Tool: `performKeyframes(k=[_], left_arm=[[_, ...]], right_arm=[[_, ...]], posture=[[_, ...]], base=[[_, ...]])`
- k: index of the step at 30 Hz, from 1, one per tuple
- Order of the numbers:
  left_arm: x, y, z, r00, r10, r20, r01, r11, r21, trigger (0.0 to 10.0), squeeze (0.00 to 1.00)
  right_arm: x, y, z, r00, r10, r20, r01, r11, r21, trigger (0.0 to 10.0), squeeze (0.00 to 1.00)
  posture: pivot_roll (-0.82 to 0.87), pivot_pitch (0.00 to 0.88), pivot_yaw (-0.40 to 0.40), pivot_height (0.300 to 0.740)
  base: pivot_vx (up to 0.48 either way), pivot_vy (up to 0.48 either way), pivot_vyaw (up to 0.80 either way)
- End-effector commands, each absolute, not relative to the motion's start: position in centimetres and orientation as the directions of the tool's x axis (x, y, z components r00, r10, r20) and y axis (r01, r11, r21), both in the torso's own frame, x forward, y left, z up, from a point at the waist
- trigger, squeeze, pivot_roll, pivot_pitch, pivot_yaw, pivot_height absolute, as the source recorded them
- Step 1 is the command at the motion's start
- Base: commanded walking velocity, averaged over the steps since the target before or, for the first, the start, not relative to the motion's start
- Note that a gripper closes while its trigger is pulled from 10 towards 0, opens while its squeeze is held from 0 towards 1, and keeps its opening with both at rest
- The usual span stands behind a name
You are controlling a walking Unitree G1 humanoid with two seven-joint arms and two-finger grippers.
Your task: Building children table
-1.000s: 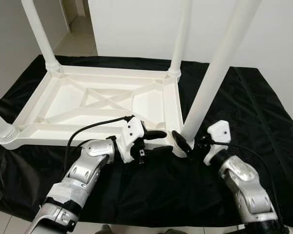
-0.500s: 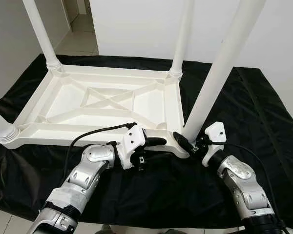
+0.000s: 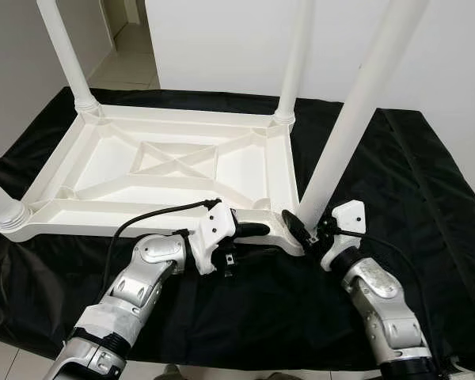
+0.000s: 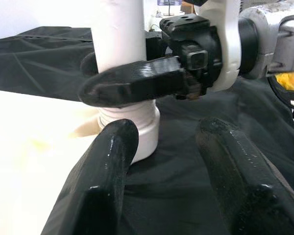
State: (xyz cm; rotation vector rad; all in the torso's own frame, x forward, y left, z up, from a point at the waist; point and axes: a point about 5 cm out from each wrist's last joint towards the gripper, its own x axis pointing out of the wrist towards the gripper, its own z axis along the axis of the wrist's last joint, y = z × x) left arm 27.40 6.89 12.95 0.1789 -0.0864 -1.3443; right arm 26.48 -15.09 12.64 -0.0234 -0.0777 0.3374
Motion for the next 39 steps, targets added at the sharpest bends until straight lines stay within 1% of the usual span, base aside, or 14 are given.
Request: performKeyframes(k=[1, 4, 10, 14, 17, 21, 23, 24, 26, 27, 32, 35, 38, 39], left_arm=[[27.3, 7.2, 12.5, 0.234, -0.971, -0.051, 0.96, 0.222, 0.168, 10.0, 0.0], [27.2, 7.2, 12.5, 0.233, -0.971, -0.05, 0.961, 0.222, 0.168, 10.0, 0.0], [27.3, 7.2, 12.5, 0.25, -0.967, -0.049, 0.956, 0.239, 0.171, 10.0, 0.0], [27.4, 7.2, 12.5, 0.252, -0.967, -0.048, 0.955, 0.24, 0.172, 10.0, 0.0], [27.8, 6.8, 12.7, 0.333, -0.943, -0.016, 0.925, 0.323, 0.201, 10.0, 0.0], [28.2, 6.9, 13.2, 0.374, -0.927, 0.005, 0.908, 0.367, 0.202, 10.0, 0.0], [28.3, 6.9, 13.4, 0.381, -0.925, 0.009, 0.906, 0.375, 0.197, 10.0, 0.0], [28.3, 6.9, 13.4, 0.384, -0.923, 0.011, 0.905, 0.379, 0.194, 10.0, 0.0], [28.4, 7.0, 13.5, 0.386, -0.922, 0.016, 0.905, 0.382, 0.189, 10.0, 0.0], [28.4, 7.0, 13.5, 0.387, -0.922, 0.02, 0.904, 0.384, 0.186, 10.0, 0.0], [28.9, 6.7, 13.8, 0.401, -0.916, 0.022, 0.902, 0.399, 0.166, 10.0, 0.0], [28.9, 6.5, 13.7, 0.402, -0.915, 0.025, 0.903, 0.401, 0.153, 10.0, 0.0], [28.7, 6.4, 13.5, 0.382, -0.924, 0.008, 0.915, 0.38, 0.136, 10.0, 0.0], [28.6, 6.4, 13.4, 0.371, -0.929, 0.001, 0.922, 0.368, 0.123, 10.0, 0.0]], right_arm=[[26.5, -15.6, 13.0, 0.963, 0.25, 0.1, -0.249, 0.968, -0.024, 10.0, 0.0], [26.4, -15.4, 13.0, 0.973, 0.205, 0.105, -0.204, 0.979, -0.015, 10.0, 0.0], [26.0, -13.8, 13.7, 0.988, -0.01, 0.157, -0.004, 0.996, 0.086, 10.0, 0.0], [26.0, -13.6, 14.0, 0.984, -0.027, 0.174, 0.012, 0.996, 0.085, 10.0, 0.0], [25.9, -12.3, 14.2, 0.975, -0.127, 0.181, 0.109, 0.988, 0.107, 10.0, 0.0], [26.0, -11.1, 14.1, 0.982, -0.094, 0.165, 0.073, 0.989, 0.126, 10.0, 0.0], [26.0, -10.9, 14.1, 0.983, -0.084, 0.162, 0.064, 0.99, 0.124, 10.0, 0.0], [25.9, -10.8, 14.1, 0.984, -0.081, 0.161, 0.061, 0.991, 0.123, 10.0, 0.29], [25.9, -10.9, 14.1, 0.984, -0.084, 0.16, 0.064, 0.99, 0.122, 10.0, 0.29], [25.9, -10.9, 14.1, 0.983, -0.092, 0.158, 0.073, 0.99, 0.122, 10.0, 1.0], [25.8, -11.1, 14.2, 0.983, -0.069, 0.171, 0.05, 0.992, 0.112, 10.0, 1.0], [25.6, -11.2, 14.5, 0.98, -0.019, 0.196, -0.003, 0.993, 0.114, 10.0, 1.0], [25.2, -11.6, 14.5, 0.977, 0.039, 0.211, -0.059, 0.994, 0.089, 10.0, 1.0], [25.1, -12.3, 14.3, 0.978, 0.048, 0.202, -0.065, 0.995, 0.077, 10.0, 1.0]], posture=[[-0.03, 0.02, -0.006, 0.74], [-0.03, 0.019, -0.005, 0.74], [-0.04, 0.026, -0.008, 0.74], [-0.04, 0.028, -0.008, 0.74], [-0.04, 0.026, -0.011, 0.74], [-0.04, 0.02, -0.008, 0.74], [-0.04, 0.019, -0.007, 0.74], [-0.04, 0.019, -0.007, 0.74], [-0.04, 0.017, -0.005, 0.74], [-0.04, 0.017, -0.005, 0.74], [-0.04, 0.008, -0.002, 0.74], [-0.04, 0.005, -0.002, 0.74], [-0.04, 0.0, -0.002, 0.74], [-0.04, 0.0, -0.003, 0.74]], base=[[0.0, 0.0, 0.0], [0.0, 0.0, 0.0], [0.0, 0.0, 0.0], [0.0, 0.0, 0.0], [0.0, 0.0, 0.0], [0.0, 0.0, 0.0], [0.0, 0.0, 0.0], [0.0, 0.0, 0.0], [0.0, 0.0, 0.0], [0.0, 0.0, 0.0], [0.0, 0.0, 0.0], [0.0, 0.0, 0.0], [0.0, 0.0, 0.0], [0.0, 0.0, 0.0]])
